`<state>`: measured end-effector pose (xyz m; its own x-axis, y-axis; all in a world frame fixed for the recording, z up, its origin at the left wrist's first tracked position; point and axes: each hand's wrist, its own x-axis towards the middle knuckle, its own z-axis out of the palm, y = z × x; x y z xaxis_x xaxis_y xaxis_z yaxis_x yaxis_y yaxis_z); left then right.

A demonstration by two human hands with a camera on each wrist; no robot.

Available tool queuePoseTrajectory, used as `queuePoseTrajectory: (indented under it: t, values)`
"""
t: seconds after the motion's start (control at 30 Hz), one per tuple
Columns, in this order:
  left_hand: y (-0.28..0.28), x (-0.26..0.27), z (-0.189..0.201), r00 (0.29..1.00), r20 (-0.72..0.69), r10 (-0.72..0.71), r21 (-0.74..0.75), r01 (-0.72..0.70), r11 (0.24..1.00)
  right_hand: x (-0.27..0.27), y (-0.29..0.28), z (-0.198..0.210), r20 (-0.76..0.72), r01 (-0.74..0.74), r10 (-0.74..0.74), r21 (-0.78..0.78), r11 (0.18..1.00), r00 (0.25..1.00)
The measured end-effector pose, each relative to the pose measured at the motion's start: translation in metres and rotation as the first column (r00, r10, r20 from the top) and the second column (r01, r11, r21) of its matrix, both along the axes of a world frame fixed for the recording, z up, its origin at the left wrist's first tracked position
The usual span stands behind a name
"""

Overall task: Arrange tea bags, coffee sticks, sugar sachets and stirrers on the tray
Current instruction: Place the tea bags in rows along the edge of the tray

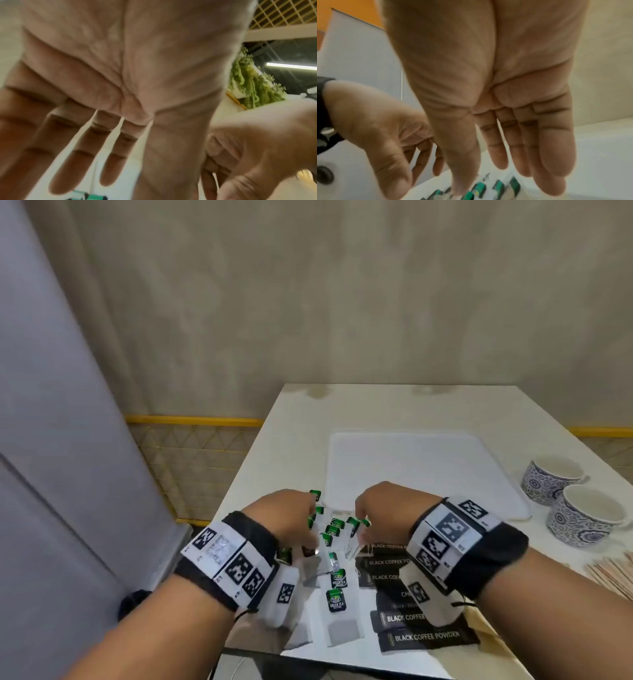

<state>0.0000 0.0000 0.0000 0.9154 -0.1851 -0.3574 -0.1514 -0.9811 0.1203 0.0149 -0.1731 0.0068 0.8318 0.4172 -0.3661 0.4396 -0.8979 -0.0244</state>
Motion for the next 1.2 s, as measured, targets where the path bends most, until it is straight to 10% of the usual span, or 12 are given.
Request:
queuePoseTrajectory:
  t: [0.33,1.2]
  values:
    - [-0.021,0.01,-0.019,0.97,-0.237,-0.045,0.328,0.123,0.937,0.027,0.017,-0.016,-0.065,-0.015,0.021,0.094,0.995,0.998]
    - [0.011,0.012,-0.017,0.992,-0.06,0.114,-0.202,-0.124,0.972,0.043,0.006,-0.025,-0.169,0.076,0.01,0.499,0.863,0.986]
